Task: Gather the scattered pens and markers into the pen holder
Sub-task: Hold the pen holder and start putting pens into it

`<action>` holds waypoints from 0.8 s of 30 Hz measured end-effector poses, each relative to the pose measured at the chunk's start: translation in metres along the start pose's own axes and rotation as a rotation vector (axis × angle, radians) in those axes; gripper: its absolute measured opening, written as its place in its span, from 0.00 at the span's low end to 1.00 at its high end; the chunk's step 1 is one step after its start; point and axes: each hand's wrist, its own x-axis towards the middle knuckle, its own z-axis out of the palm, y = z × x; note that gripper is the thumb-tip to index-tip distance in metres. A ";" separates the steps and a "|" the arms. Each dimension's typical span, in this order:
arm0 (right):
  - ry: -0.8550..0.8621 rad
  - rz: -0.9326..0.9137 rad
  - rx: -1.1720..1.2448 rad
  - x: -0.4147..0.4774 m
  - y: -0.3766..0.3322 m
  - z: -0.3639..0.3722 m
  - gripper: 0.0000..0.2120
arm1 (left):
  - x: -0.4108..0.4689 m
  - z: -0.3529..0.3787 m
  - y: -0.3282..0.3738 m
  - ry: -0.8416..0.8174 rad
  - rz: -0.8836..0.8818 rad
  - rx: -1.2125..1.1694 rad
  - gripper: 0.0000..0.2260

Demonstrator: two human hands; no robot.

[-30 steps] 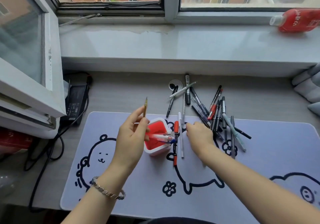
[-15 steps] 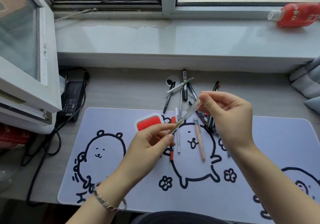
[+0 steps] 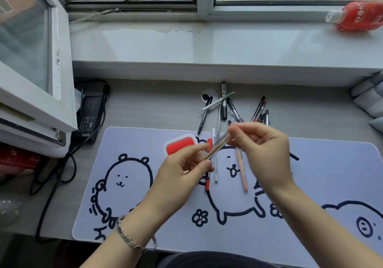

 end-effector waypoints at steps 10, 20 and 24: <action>-0.098 -0.542 -0.331 0.002 0.014 0.000 0.08 | 0.006 -0.017 -0.023 0.049 0.042 0.209 0.20; -0.244 -0.372 -0.446 0.023 0.063 0.008 0.12 | 0.032 -0.024 -0.070 0.103 -0.057 0.564 0.44; -0.163 0.116 -0.880 0.047 0.084 0.002 0.12 | 0.032 -0.026 -0.075 0.124 -0.027 0.517 0.44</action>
